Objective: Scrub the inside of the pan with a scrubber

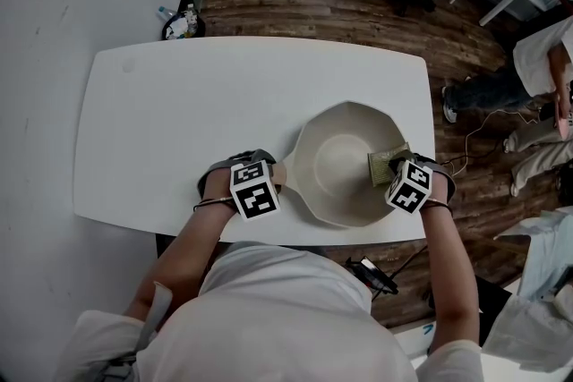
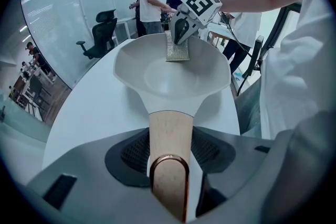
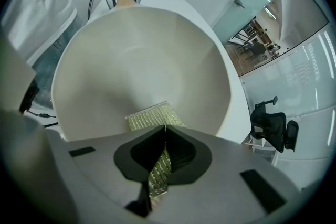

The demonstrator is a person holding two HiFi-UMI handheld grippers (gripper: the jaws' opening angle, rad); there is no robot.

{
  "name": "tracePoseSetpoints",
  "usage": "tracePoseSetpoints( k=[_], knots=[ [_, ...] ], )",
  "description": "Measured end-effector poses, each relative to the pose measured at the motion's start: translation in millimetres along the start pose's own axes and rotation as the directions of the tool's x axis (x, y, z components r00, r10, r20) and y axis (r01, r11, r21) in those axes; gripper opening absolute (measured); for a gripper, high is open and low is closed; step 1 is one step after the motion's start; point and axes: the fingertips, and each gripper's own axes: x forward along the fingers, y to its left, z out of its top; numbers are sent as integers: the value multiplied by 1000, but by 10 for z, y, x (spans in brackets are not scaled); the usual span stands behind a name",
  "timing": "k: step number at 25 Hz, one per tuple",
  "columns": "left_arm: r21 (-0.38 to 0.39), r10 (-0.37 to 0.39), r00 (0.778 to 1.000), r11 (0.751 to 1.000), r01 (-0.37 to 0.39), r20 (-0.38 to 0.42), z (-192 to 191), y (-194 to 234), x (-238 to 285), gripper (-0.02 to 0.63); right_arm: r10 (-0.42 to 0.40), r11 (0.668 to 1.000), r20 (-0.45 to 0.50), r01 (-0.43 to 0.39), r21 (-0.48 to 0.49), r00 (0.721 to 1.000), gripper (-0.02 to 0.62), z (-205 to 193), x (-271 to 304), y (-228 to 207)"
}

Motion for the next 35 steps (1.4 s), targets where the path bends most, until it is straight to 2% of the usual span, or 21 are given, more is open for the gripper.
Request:
tracePoseSetpoints(
  k=[12, 25, 35],
  knots=[
    [18, -11, 1000, 1000, 11, 5, 20, -4, 6, 235, -111, 993, 23, 110, 31, 994, 25, 71, 51, -269],
    [52, -15, 1000, 999, 15, -2, -19, 16, -3, 233, -163, 982, 28, 159, 105, 986, 25, 291, 104, -505],
    [70, -22, 1000, 997, 22, -5, -42, 23, -8, 232, -204, 968, 67, 191, 164, 977, 24, 527, 138, -702]
  ],
)
